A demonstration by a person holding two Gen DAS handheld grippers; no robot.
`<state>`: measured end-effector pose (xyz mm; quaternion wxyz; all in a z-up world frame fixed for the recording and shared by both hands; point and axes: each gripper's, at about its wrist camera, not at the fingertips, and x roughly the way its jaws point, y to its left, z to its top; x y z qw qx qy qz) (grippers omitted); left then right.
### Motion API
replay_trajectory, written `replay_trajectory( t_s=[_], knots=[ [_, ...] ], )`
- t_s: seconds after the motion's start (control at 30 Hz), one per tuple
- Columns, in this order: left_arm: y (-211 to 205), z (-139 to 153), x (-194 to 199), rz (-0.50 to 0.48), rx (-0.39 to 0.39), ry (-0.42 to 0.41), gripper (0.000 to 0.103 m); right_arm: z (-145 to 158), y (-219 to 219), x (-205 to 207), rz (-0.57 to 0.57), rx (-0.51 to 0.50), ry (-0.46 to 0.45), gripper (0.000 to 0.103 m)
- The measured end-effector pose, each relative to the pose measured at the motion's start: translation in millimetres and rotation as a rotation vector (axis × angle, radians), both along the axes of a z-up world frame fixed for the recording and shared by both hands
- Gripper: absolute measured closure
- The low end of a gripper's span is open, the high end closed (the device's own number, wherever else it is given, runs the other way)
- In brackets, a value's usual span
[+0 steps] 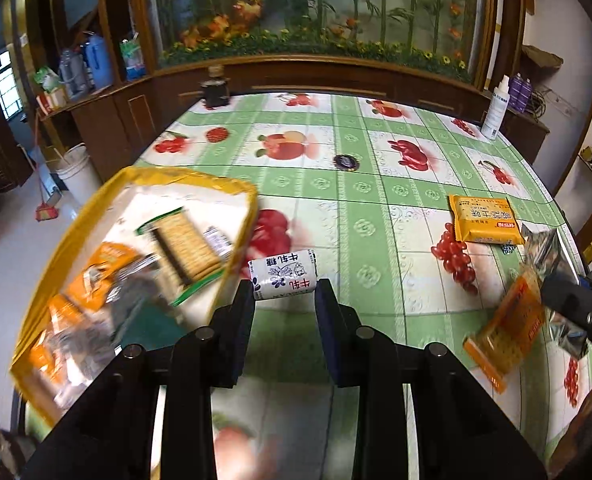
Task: Organize snacks
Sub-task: 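Grasp the white milk pack with left tool while right tool grasps silver foil pack, then carry the milk pack and foil pack over the yellow tray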
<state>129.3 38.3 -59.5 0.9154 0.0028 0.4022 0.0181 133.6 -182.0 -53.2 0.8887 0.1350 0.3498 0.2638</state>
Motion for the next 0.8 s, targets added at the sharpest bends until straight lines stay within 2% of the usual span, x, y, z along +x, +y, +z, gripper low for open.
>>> replay_trajectory(
  t_s=[0.1,0.2,0.5,0.8],
  knots=[
    [11.4,9.1,-21.4,0.017,0.019,-0.029,0.075,6.4,6.1,-12.1,0.014,0.069,0.0,0.044],
    [23.6,16.0,-38.0,0.035,0.031,-0.05,0.075,10.6,19.9,-22.1,0.039,0.09,0.0,0.044],
    [65.8,25.8,-74.1,0.117,0.061,-0.109,0.074,21.9,77.0,-41.9,0.129,0.074,-0.014,0.044],
    [102.0,21.8,-81.9,0.187,0.053,-0.116,0.074,29.0,130.8,-48.0,0.206,0.042,-0.028,0.044]
  ],
)
